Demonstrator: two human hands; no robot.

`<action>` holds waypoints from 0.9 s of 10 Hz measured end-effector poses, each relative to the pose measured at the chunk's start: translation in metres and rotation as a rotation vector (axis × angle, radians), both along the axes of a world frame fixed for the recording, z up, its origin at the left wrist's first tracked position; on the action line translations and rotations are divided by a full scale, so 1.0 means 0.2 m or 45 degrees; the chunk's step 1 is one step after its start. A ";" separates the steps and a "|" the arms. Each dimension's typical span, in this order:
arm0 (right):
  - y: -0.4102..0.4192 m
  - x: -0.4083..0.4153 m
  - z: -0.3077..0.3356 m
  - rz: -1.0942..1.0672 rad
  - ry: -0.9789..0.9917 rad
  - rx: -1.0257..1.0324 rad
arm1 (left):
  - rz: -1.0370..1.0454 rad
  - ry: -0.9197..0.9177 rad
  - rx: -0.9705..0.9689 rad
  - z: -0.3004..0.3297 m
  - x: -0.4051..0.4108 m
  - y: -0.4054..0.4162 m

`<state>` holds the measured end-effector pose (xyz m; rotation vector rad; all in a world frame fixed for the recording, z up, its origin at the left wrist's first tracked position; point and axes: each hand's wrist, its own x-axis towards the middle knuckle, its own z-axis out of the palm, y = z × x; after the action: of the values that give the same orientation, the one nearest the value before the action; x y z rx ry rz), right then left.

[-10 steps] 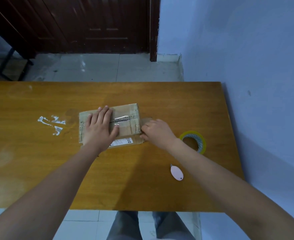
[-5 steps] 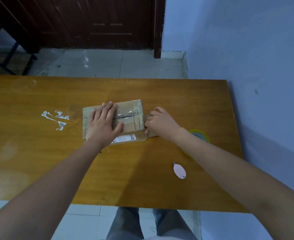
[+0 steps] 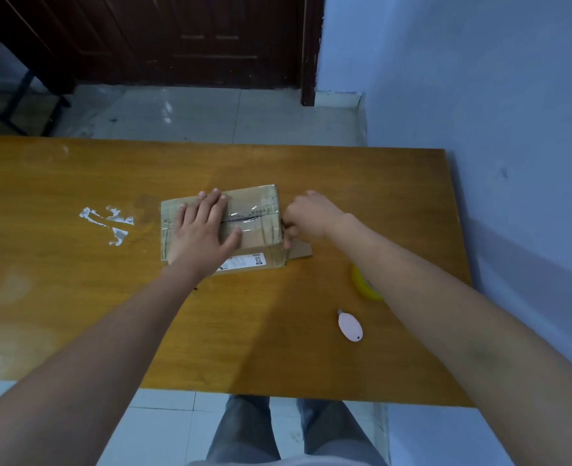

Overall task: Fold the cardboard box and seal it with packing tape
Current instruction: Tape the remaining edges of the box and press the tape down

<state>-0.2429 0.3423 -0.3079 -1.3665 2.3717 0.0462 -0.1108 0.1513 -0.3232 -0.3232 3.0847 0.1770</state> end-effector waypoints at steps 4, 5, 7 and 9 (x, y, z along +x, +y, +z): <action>0.12 0.19 -0.09 -0.466 -0.494 -0.285 | -0.017 0.000 -0.011 -0.01 0.01 -0.01; 0.13 0.20 -0.09 -0.503 -0.540 -0.291 | -0.018 0.010 -0.003 -0.01 0.01 -0.01; 0.13 0.18 -0.09 -0.511 -0.511 -0.283 | -0.023 0.017 0.002 -0.01 0.01 -0.01; 0.08 0.12 -0.08 -0.545 -0.341 -0.189 | -0.024 0.033 -0.001 -0.01 0.01 -0.01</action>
<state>-0.2198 0.3592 -0.3243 -0.8323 2.4148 -0.4127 -0.1090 0.1501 -0.3249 -0.2944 3.1125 0.1811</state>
